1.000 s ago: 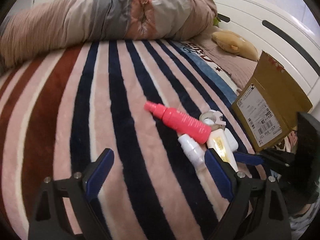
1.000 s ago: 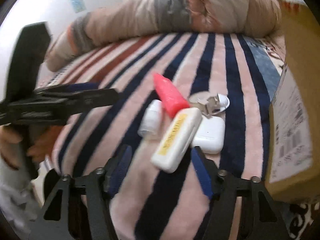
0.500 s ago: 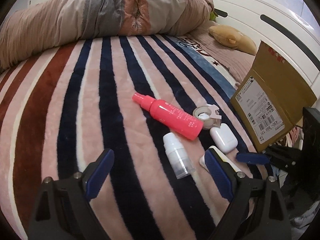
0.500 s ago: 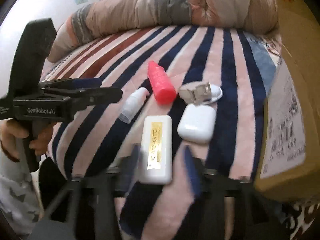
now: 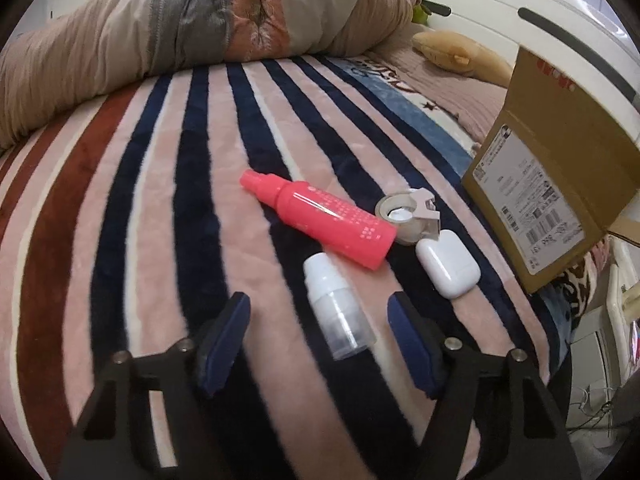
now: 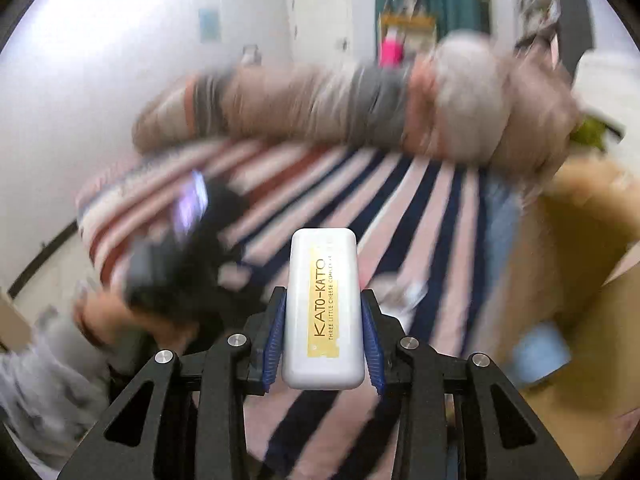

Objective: Organize rigid objects
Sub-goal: 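Grasp the white KATO-KATO tube with the right tool while the left tool grasps the clear dropper bottle, then drop the KATO-KATO tube into the box with the right tool while the left tool drops the dropper bottle in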

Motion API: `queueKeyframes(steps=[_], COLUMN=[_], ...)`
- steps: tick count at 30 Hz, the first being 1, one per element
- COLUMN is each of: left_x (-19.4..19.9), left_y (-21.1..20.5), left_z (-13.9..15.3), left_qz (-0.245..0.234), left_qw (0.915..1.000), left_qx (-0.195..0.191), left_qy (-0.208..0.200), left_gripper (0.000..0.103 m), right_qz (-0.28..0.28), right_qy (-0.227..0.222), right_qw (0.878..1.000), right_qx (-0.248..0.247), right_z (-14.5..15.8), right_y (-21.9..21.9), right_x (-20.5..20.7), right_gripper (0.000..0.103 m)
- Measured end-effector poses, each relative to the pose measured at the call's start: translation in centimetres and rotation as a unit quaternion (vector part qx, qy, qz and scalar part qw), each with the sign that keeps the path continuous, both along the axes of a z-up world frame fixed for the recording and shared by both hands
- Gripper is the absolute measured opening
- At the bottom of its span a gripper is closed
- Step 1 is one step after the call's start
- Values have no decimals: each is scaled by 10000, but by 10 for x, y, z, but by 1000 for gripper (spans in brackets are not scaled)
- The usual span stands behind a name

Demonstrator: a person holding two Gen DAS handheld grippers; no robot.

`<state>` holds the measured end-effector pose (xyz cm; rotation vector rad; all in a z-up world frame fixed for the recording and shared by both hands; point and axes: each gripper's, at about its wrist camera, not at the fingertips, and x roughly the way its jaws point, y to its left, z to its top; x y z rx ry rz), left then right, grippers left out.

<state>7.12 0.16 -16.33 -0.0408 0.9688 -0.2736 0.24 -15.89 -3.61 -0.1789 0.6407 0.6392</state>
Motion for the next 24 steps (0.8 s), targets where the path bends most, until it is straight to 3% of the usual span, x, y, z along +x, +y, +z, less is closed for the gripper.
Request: queueKeyframes(steps=[3, 6, 9, 12, 13, 14, 15, 18, 21, 24], left_x=[8, 11, 10, 7, 5, 3, 0, -5, -10, -10], left_y=[-9, -12, -12, -8, -7, -7, -5, 0, -1, -14], left_z=[-9, -12, -9, -6, -4, 1, 10, 49, 100, 149], left_qz=[201, 340, 309, 262, 255, 244, 238, 201, -25, -456], left_qw=[9994, 9982, 9978, 9982, 9982, 9980, 9978, 9967, 9947, 9936], left_qx=[293, 489, 589, 531, 541, 565, 578, 563, 542, 257], left_qy=[6, -7, -4, -27, -61, -113, -215, -555, -875, -1003], left_gripper=[42, 22, 22, 22, 22, 22, 22, 22, 22, 22], right_qz=[-631, -1388, -1736, -2200, -2346, -2389, -2296, -1757, -813, -69], right_qy=[-340, -352, 224, 466, 521, 526, 449, 86, -235, -152], right_qw=[9972, 9870, 9808, 9698, 9657, 9648, 9684, 9831, 9964, 9996], right_qx=[-198, -725, -863, -946, -982, -970, -858, -502, -29, 233], right_z=[36, 34, 11, -5, -9, -10, -8, 5, 13, 9], right_y=[-39, -76, -107, -122, -124, -124, -121, -106, -76, -40], right_x=[8, 30, 52, 62, 64, 63, 59, 35, 14, -9], right_gripper=[31, 31, 31, 33, 35, 45, 51, 51, 51, 50])
